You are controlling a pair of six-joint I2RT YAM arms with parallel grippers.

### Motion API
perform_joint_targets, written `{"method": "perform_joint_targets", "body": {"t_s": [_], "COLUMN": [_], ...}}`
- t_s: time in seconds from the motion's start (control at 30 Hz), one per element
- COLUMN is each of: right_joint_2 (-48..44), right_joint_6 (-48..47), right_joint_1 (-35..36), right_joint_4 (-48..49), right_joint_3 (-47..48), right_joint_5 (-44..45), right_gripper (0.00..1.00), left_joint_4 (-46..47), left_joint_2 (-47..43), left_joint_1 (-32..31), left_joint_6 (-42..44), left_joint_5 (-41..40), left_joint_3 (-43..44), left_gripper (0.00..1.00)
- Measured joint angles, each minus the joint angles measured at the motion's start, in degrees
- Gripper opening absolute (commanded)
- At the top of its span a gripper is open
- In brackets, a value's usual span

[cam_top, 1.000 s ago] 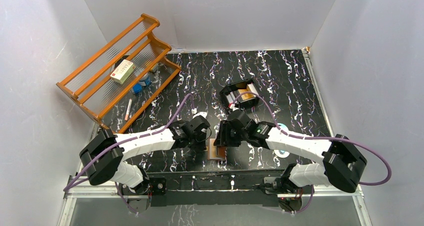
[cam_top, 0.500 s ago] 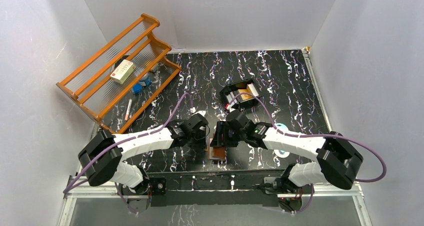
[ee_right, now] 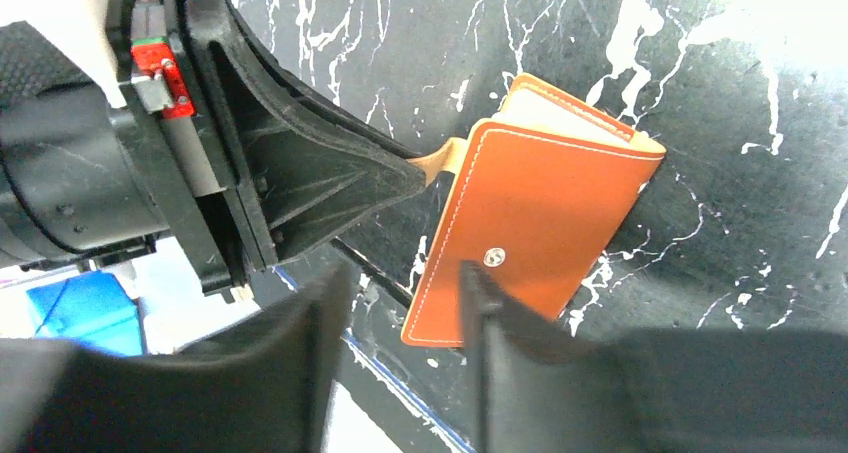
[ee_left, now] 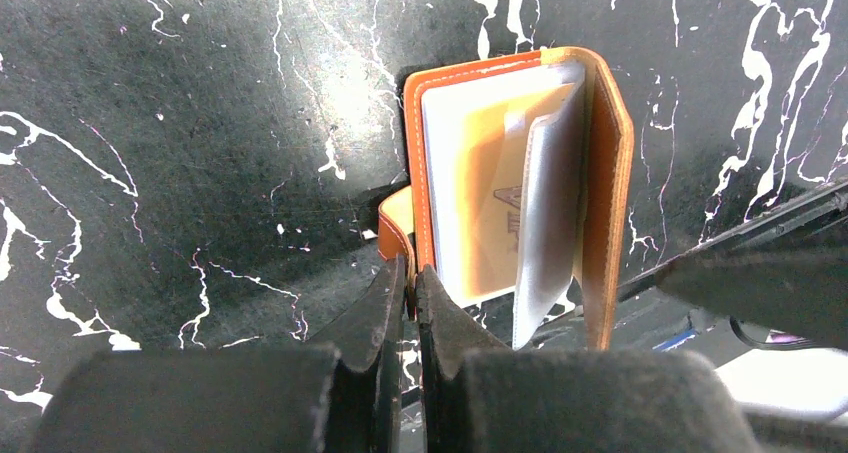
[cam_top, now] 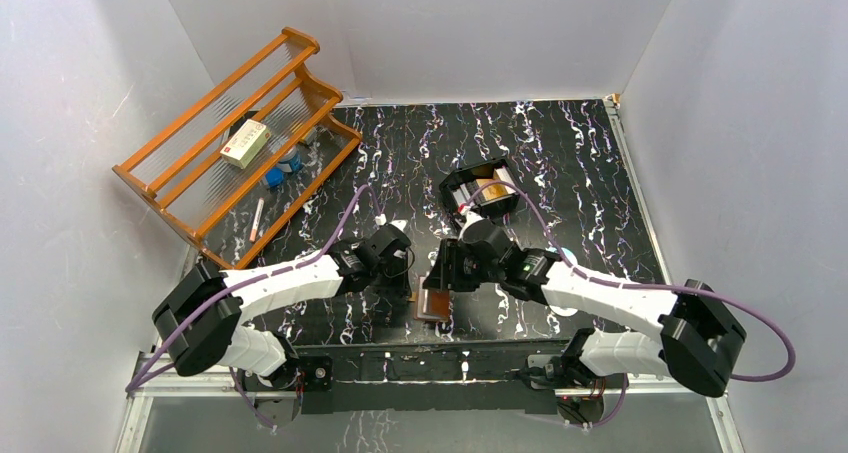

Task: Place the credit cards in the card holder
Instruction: Close the card holder at the center of the board.

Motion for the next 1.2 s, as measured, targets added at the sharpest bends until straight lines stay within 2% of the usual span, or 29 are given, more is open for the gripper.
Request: {"method": "perform_joint_targets", "body": {"t_s": [0.1, 0.13, 0.2, 0.4, 0.77, 1.07, 1.2], "right_joint_2": [-1.9, -2.3, -2.7, -0.7, 12.5, 13.5, 13.4], "right_joint_6": [0.1, 0.2, 0.5, 0.6, 0.2, 0.2, 0.2], "right_joint_1": [-0.2, -0.3, -0.4, -0.7, -0.7, -0.6, -0.5], "right_joint_4": [1.2, 1.7, 2.1, 2.6, 4.1, 3.7, 3.9], "right_joint_3": [-1.8, -2.6, -4.0, -5.4, -2.6, -1.6, -1.6], "right_joint_5": [0.6, 0.6, 1.1, 2.5, 1.0, 0.8, 0.8], "right_gripper": [0.15, 0.11, 0.08, 0.11, 0.13, 0.17, 0.21], "left_joint_4": [0.3, 0.3, 0.3, 0.7, 1.1, 1.5, 1.9], "left_joint_2": [0.0, 0.0, 0.0, 0.0, -0.4, 0.1, 3.1], "left_joint_1": [0.0, 0.0, 0.0, 0.0, 1.4, 2.4, 2.4], "left_joint_6": [0.0, 0.0, 0.0, -0.6, -2.2, -2.5, -2.3], "left_joint_5": [0.2, 0.3, 0.5, 1.1, 5.1, 6.5, 7.6], "left_joint_3": [-0.3, -0.4, -0.5, -0.5, -0.1, 0.0, 1.4], "left_gripper": [0.0, 0.0, 0.0, 0.0, 0.0, 0.0, 0.05]}}
